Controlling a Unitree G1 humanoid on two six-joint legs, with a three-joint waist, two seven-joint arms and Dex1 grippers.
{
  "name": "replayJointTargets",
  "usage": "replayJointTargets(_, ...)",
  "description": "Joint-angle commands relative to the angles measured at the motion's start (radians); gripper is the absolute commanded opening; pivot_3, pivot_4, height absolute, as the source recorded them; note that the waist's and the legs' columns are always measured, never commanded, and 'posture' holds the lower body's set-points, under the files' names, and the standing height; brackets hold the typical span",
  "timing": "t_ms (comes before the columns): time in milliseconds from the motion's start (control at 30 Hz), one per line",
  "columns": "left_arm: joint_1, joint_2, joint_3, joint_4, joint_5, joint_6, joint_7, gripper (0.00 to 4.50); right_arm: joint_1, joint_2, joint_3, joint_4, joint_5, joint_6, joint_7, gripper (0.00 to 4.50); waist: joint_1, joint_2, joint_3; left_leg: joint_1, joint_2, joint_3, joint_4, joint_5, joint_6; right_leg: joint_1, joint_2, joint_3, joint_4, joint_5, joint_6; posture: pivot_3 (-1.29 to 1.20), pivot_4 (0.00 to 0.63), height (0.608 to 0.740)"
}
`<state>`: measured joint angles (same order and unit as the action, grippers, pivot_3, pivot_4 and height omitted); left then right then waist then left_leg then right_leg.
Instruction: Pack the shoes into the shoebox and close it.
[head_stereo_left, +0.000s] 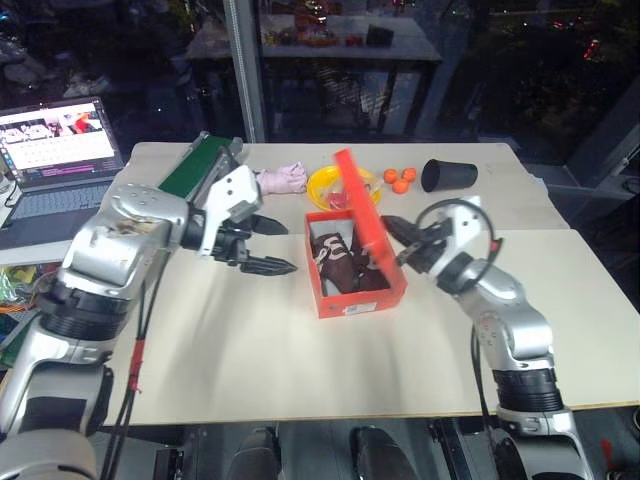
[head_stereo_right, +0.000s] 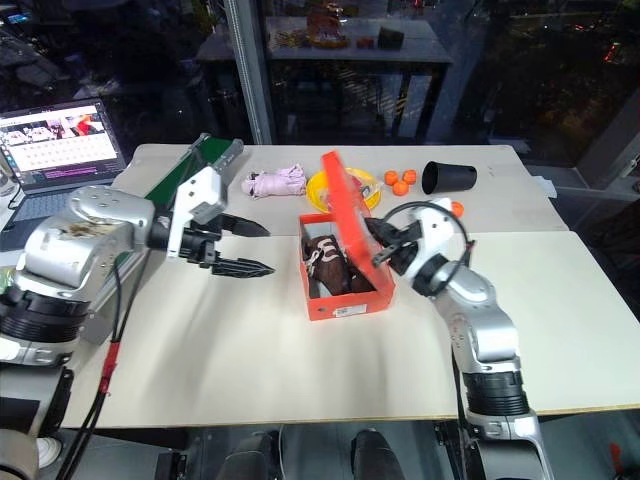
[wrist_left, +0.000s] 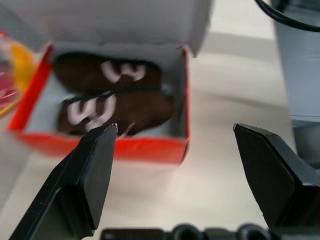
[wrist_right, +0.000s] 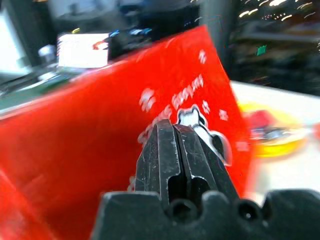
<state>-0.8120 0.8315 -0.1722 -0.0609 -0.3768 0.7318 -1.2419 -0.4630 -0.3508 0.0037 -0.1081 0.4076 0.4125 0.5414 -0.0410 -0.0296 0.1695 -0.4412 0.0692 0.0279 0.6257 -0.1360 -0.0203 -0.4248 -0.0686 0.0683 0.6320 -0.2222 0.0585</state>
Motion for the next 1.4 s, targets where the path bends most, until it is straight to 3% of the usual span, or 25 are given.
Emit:
replayJointTargets(33,0.040,0.023,0.050,-0.082,-0.020,0.019,0.028,3.98,-0.046,0.046,0.093,0.027,-0.037,0.012,0.025,0.02,0.000,0.000,0.000,0.000,0.000,0.000,0.000,0.000,0.000,0.000,0.000,0.000,0.000,-0.001,-0.002,0.00,0.150,0.740)
replayJointTargets(233,0.109,0.020,0.088,-0.184,-0.062,0.079,0.081,3.98,-0.104,0.070,0.245,0.258,-0.198,-0.025,0.047,0.02,0.002,-0.001,0.000,-0.001,0.000,0.000,0.000,0.000,0.000,0.000,0.000,0.000,0.000,-0.002,-0.004,0.00,0.150,0.740)
replayJointTargets(400,0.148,0.001,0.101,-0.233,-0.096,0.109,0.122,3.98,-0.124,0.007,0.400,0.426,-0.398,-0.067,0.080,0.02,-0.003,-0.006,-0.002,0.002,0.000,0.000,0.001,0.000,0.000,0.003,0.001,0.001,0.000,-0.002,-0.004,0.00,0.150,0.740)
replayJointTargets(633,0.153,-0.040,0.057,-0.197,-0.089,0.064,0.141,3.98,-0.115,-0.010,0.197,0.178,-0.226,0.088,0.115,0.02,0.010,-0.008,-0.005,0.005,0.000,0.000,0.001,0.000,-0.001,0.005,0.000,0.001,0.000,-0.002,-0.005,0.00,0.150,0.740)
replayJointTargets(800,0.182,-0.075,0.024,-0.150,-0.048,-0.057,0.131,3.98,-0.062,-0.120,0.008,-0.091,-0.079,0.246,0.146,0.02,0.023,-0.008,-0.005,-0.003,0.000,0.000,0.000,0.000,0.000,-0.002,0.001,0.001,0.000,0.000,-0.003,0.00,0.150,0.740)
replayJointTargets(900,0.202,-0.124,0.030,-0.078,-0.002,-0.183,0.161,3.98,0.021,-0.209,-0.106,-0.199,-0.023,0.306,0.156,0.78,0.031,-0.007,-0.004,-0.004,0.000,0.000,-0.001,0.000,0.000,-0.003,0.001,0.000,0.000,0.002,-0.003,0.00,0.150,0.740)
replayJointTargets(1067,0.267,-0.187,0.071,-0.047,-0.011,-0.247,0.201,3.98,0.195,-0.272,-0.253,-0.266,-0.014,0.289,0.125,2.52,0.032,-0.007,-0.004,-0.003,0.000,0.000,0.000,0.000,0.000,-0.001,0.000,0.000,-0.002,-0.002,-0.006,0.00,0.150,0.740)
replayJointTargets(1267,0.410,-0.199,0.110,0.033,0.020,-0.337,0.227,3.98,0.355,-0.208,-0.418,-0.347,0.055,0.294,0.038,4.47,0.019,-0.007,-0.004,0.001,0.000,0.001,0.001,0.000,0.000,0.001,0.000,0.001,-0.001,-0.003,-0.005,0.00,0.150,0.740)
replayJointTargets(1400,0.533,-0.279,0.173,0.075,0.037,-0.409,0.356,3.98,0.472,-0.099,-0.445,-0.285,-0.007,0.150,-0.044,4.47,0.024,-0.007,-0.004,0.001,0.000,0.000,0.000,-0.001,0.000,0.002,0.000,0.001,-0.002,-0.004,-0.005,0.00,0.150,0.740)
